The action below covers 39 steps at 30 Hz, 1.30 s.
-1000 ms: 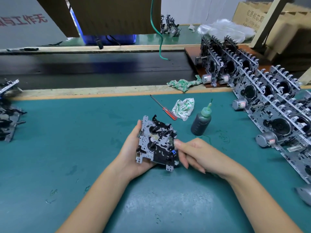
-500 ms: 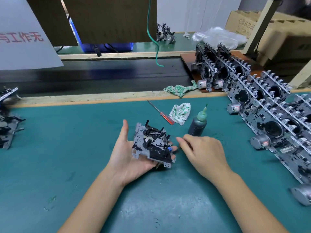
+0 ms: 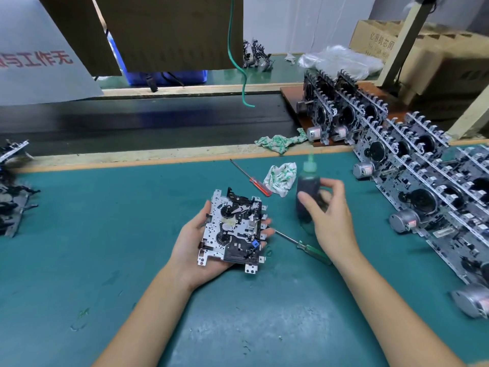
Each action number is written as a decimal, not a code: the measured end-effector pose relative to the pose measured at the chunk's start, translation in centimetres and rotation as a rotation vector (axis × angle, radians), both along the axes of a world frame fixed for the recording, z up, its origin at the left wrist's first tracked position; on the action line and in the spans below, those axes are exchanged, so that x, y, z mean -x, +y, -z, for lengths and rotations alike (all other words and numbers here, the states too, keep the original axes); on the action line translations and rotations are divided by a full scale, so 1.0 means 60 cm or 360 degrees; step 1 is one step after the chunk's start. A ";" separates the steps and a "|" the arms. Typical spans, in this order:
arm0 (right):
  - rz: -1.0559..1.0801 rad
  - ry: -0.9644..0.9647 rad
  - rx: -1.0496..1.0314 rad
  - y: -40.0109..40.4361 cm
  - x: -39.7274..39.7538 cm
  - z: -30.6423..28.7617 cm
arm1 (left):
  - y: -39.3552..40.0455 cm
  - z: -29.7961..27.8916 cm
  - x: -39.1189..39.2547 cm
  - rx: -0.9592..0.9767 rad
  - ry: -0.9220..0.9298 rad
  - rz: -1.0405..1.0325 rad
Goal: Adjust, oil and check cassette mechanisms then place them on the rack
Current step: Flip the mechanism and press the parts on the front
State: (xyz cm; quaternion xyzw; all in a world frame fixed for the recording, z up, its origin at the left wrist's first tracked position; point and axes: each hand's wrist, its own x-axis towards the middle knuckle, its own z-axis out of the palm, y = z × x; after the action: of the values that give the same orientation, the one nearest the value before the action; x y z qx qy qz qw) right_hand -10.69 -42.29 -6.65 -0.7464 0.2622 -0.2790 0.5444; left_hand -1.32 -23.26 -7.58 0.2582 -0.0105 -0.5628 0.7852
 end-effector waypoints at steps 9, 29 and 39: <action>-0.0245 -0.0595 -0.1063 0.023 0.002 -0.031 | 0.002 -0.001 -0.001 -0.0010 0.0022 0.0000; -0.0047 -0.0489 -0.0683 0.037 -0.006 -0.015 | 0.000 -0.004 -0.001 -0.0067 0.0011 -0.0006; -0.0033 -0.0496 -0.0652 0.040 -0.004 -0.012 | -0.002 -0.002 -0.001 -0.0075 -0.0012 -0.0026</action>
State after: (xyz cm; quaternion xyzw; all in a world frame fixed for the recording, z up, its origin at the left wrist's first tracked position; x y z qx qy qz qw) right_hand -10.42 -39.88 -5.91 -0.5712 0.2186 -0.3260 0.7209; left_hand -1.28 -23.36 -7.45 0.2788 0.0020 -0.5555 0.7834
